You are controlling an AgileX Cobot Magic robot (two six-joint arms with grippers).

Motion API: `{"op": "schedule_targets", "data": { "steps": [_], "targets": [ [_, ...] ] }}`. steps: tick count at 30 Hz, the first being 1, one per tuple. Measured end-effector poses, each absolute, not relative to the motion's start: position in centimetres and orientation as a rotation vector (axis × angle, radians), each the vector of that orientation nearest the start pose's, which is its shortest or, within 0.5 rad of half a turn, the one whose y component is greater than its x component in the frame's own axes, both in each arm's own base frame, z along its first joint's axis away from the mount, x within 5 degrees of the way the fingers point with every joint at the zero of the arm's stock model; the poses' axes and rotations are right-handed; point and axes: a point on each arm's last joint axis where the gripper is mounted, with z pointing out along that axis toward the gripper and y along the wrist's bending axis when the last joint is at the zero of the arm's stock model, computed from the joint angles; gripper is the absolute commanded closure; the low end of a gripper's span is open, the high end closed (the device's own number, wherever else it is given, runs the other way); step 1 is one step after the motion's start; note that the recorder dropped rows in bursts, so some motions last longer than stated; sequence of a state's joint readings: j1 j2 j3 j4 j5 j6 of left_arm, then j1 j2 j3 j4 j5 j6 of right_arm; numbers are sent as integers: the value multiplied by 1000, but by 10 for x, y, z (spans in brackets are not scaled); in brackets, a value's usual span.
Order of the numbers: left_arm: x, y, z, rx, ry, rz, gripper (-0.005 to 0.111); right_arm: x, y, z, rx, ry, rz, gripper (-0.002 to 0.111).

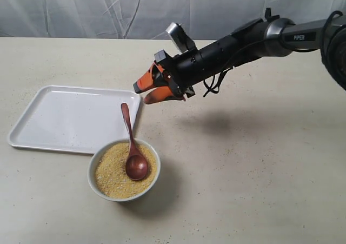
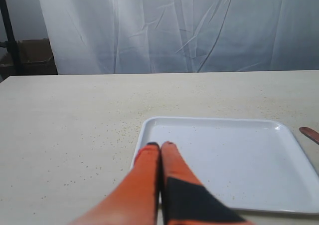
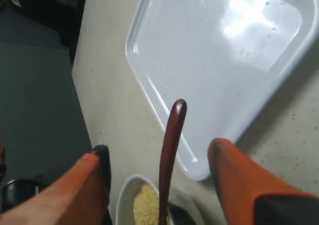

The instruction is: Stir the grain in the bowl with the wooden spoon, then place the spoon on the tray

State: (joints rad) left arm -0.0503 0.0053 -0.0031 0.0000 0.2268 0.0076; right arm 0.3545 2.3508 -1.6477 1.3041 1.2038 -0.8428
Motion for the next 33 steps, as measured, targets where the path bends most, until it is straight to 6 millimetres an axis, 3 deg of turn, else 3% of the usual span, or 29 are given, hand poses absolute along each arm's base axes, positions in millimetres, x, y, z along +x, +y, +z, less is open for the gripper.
{"op": "schedule_targets", "data": {
  "steps": [8,12,15,21,30,33],
  "targets": [
    [56,-3,193,50,1712,-32,107,384,266,109,-674,2525,1730,50],
    [56,-3,193,50,1712,-32,107,381,272,102,-675,2525,1750,52],
    [56,-3,193,50,1712,-32,107,381,274,103,-661,2510,1766,66],
    [56,-3,193,50,1712,-32,107,382,275,105,-624,2489,1793,109],
    [56,-3,193,50,1712,-32,107,386,278,112,-519,2425,1882,109],
    [56,-3,193,50,1712,-32,107,389,279,123,-469,2362,1923,109]
  ]
}}
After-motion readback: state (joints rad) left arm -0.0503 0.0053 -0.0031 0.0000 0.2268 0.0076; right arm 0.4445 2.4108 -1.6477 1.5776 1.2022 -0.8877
